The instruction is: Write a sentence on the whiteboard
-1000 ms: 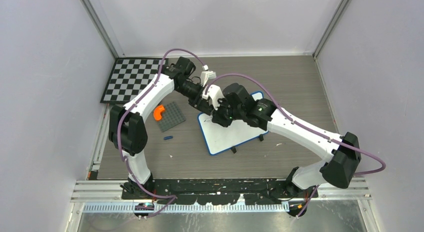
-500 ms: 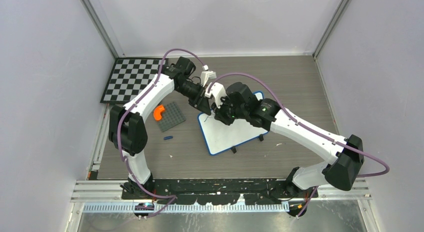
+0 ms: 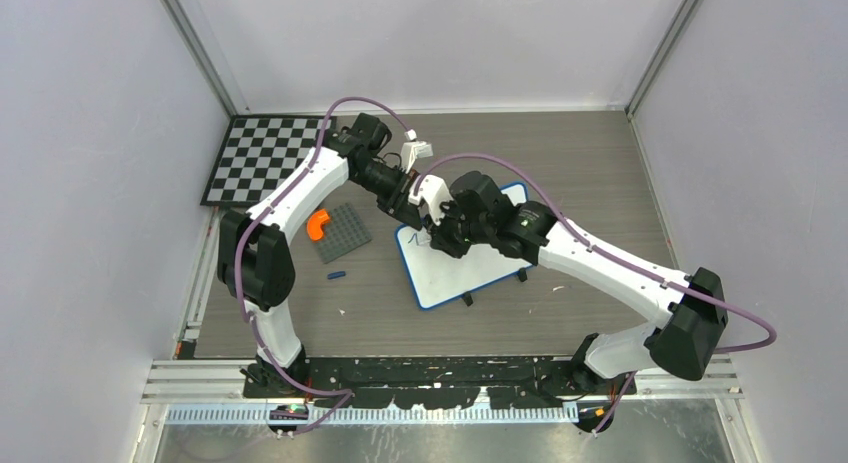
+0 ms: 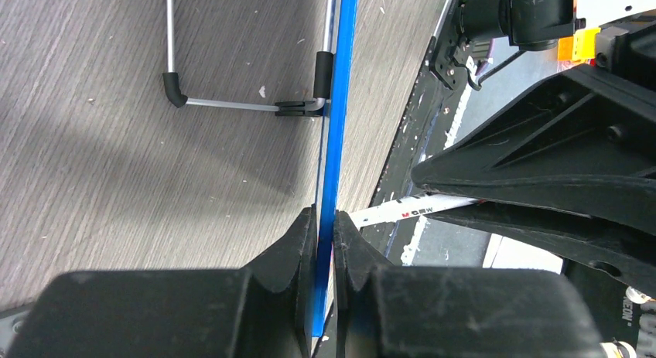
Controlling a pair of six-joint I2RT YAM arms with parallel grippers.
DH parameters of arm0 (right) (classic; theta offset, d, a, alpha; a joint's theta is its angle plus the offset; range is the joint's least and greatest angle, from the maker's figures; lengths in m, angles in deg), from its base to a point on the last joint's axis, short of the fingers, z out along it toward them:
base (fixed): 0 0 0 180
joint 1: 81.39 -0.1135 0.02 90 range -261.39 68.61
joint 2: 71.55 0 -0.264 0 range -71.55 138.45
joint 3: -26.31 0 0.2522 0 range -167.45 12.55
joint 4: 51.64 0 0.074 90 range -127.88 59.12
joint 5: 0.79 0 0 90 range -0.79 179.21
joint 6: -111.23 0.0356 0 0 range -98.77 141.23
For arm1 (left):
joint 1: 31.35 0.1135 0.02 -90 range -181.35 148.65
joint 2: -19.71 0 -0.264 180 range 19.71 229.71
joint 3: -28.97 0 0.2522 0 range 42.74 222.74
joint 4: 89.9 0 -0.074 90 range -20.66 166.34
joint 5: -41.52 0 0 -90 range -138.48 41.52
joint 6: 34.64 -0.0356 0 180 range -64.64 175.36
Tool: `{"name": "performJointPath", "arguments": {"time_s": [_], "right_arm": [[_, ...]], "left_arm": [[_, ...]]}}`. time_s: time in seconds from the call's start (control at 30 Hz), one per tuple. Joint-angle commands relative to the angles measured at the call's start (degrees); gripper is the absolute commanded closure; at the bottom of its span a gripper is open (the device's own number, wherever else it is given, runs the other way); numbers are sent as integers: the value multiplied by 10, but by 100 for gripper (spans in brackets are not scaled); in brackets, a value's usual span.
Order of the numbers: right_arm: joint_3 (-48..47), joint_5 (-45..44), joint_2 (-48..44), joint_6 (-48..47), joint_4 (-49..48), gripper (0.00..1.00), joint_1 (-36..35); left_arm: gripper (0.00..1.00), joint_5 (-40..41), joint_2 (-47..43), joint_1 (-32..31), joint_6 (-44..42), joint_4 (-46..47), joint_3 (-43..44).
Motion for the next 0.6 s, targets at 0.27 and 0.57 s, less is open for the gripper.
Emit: {"name": "performJointPath", "arguments": {"time_s": [0.27, 0.57], "right_arm": [[-6, 1, 15, -5, -13, 100, -24], [-48, 25, 20, 2, 2, 100, -26]], "left_arm": [[100, 8, -4, -3, 12, 17, -12], [100, 8, -4, -3, 11, 17, -13]]}}
